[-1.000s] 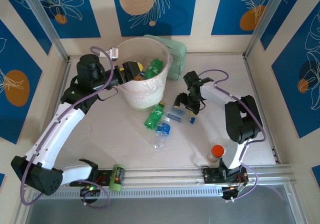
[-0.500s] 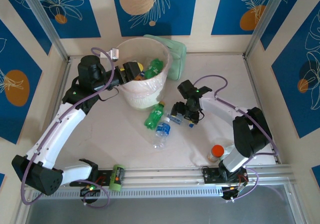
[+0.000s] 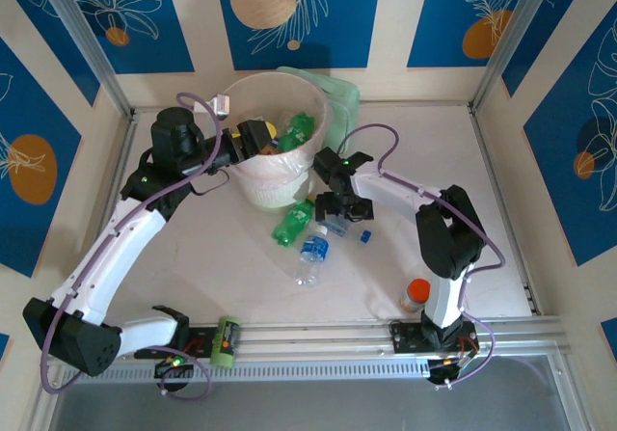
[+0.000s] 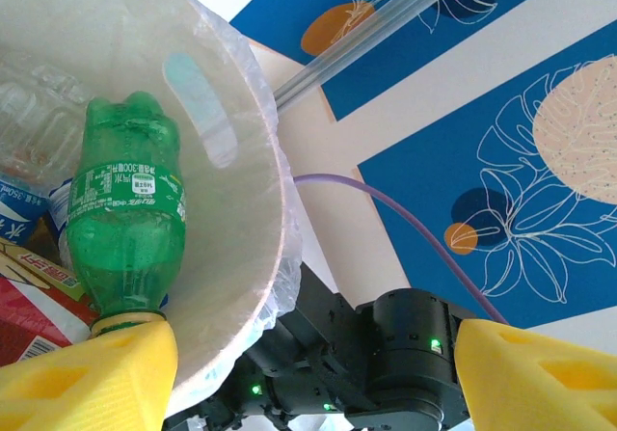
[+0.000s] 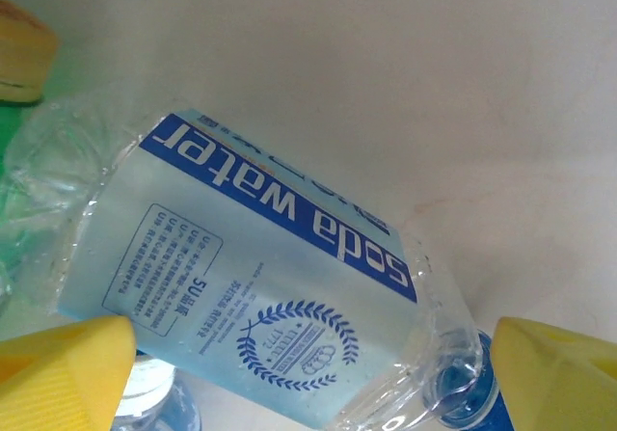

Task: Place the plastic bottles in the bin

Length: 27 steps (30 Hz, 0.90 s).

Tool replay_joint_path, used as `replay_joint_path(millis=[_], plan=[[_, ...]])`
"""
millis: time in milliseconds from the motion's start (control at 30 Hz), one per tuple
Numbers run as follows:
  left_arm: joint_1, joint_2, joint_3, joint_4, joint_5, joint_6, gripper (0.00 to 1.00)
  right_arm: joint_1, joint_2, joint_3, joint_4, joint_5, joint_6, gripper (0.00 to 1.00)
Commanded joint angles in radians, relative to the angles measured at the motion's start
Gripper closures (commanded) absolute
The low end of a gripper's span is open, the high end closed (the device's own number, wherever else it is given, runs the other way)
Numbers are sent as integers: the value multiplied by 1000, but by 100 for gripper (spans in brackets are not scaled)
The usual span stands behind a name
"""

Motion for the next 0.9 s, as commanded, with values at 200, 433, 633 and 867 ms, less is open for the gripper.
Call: replay_joint_path(millis=[200, 433, 633, 867], plan=[[7, -15, 7, 7, 10, 3, 25, -71, 50, -49, -15, 9, 34, 5], [7, -10, -9, 22, 12, -9, 25, -113, -10, -97, 22, -29, 57, 7], [7, -11, -16, 36, 16, -20, 25, -150, 8, -51, 46, -77, 48, 6], [7, -17, -27, 27, 19, -21, 25, -201, 91, 37, 83, -121, 50, 12]])
